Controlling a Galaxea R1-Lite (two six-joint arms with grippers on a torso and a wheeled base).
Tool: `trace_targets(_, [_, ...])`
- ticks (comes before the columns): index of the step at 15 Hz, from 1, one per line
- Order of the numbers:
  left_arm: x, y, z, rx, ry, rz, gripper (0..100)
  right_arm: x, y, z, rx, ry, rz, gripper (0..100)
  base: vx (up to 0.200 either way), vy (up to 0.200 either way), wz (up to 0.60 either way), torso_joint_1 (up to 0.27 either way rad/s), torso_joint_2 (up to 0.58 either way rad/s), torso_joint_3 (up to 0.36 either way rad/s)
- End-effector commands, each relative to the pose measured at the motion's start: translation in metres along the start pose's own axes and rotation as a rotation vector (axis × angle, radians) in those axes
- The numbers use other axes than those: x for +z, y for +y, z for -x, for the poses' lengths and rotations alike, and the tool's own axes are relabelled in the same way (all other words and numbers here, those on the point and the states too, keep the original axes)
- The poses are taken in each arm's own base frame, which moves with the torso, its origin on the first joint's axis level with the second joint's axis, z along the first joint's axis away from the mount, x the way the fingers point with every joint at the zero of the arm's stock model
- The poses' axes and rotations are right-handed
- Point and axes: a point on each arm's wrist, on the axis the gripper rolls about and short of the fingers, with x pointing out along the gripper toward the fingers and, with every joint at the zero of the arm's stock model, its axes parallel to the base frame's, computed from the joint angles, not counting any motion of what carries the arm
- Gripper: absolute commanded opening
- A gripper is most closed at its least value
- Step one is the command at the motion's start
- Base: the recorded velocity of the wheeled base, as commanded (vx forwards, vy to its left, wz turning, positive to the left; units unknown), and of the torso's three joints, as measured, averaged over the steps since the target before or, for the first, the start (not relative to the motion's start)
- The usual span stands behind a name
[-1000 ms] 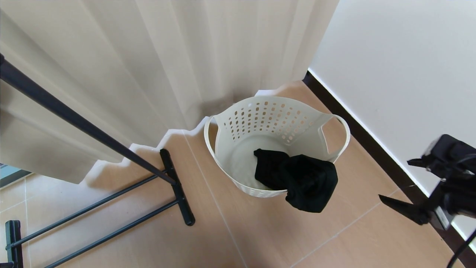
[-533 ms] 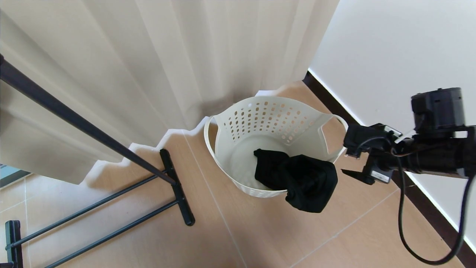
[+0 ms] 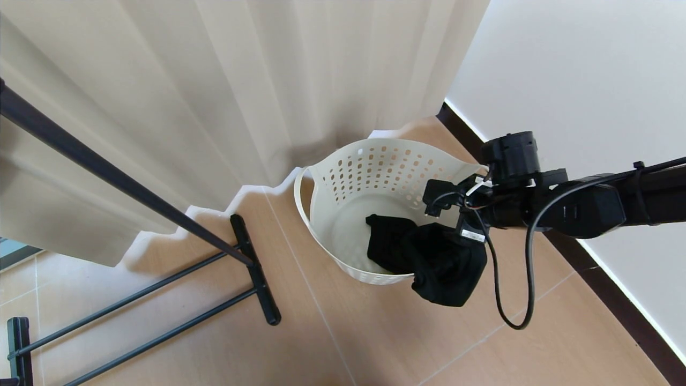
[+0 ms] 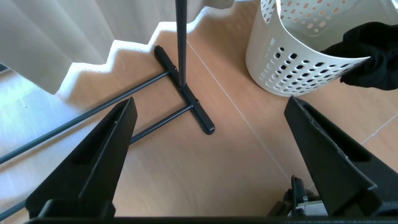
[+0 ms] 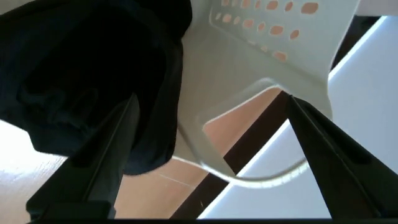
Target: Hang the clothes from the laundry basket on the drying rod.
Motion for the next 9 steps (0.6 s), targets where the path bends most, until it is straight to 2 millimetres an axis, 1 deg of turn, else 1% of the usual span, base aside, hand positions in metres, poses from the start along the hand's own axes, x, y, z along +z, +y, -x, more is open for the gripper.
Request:
trace_targets(1, [0.0, 0.0, 0.0, 0.0, 0.0, 0.0, 100, 0.006, 0.007, -0.02, 0.016, 0.011, 0.021, 100, 0.0, 0.0, 0.0, 0.0, 0.0, 0.0])
trace_targets(3, [0.0, 0.0, 0.0, 0.0, 0.0, 0.0, 100, 0.008, 0.008, -0.028, 0.013, 0.022, 0.021, 100, 0.0, 0.0, 0.0, 0.0, 0.0, 0.0])
trace_targets(4, [0.0, 0.0, 0.0, 0.0, 0.0, 0.0, 100, 0.009, 0.01, -0.037, 0.018, 0.027, 0.023, 100, 0.0, 0.0, 0.0, 0.0, 0.0, 0.0])
trace_targets(6, [0.0, 0.0, 0.0, 0.0, 0.0, 0.0, 100, 0.01, 0.012, -0.044, 0.023, 0.031, 0.025, 100, 0.0, 0.0, 0.0, 0.0, 0.0, 0.0])
trace_targets(9, [0.0, 0.0, 0.0, 0.0, 0.0, 0.0, 100, 0.013, 0.014, -0.061, 0.027, 0.033, 0.03, 100, 0.0, 0.0, 0.0, 0.0, 0.0, 0.0])
